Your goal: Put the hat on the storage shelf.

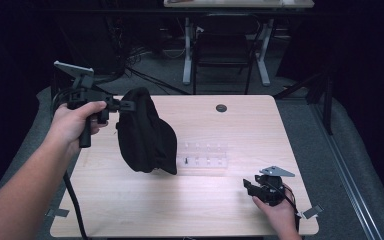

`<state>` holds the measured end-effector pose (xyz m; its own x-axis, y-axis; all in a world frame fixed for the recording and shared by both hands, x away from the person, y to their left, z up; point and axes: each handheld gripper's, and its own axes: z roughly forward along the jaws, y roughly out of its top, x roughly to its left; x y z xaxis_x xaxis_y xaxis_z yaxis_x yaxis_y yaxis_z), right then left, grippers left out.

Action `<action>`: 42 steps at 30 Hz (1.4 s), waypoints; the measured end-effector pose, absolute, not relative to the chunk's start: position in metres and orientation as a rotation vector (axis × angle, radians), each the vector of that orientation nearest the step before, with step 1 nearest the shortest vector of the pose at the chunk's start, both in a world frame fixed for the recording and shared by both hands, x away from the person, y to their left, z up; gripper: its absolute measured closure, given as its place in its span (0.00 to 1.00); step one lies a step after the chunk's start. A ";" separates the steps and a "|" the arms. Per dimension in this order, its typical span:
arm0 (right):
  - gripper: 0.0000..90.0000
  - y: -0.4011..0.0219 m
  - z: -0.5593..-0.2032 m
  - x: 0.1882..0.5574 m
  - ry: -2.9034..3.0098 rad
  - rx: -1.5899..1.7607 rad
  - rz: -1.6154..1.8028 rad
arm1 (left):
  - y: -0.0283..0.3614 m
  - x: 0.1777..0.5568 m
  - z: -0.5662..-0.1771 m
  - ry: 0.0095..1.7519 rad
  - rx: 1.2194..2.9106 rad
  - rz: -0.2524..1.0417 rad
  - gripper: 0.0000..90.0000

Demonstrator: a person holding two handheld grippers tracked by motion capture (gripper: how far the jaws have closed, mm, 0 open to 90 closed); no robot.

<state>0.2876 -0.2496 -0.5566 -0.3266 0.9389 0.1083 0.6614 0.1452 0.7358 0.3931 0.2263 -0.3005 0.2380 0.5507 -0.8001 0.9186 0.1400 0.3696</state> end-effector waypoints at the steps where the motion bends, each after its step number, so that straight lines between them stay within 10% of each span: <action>1: 0.54 -0.250 -0.557 0.288 2.053 1.533 1.002 | 0.224 0.395 -0.301 1.432 1.532 -0.477 0.98; 42: 0.54 -0.254 -0.555 0.289 2.030 1.557 1.056 | 0.174 0.428 -0.307 1.418 1.583 -0.428 0.98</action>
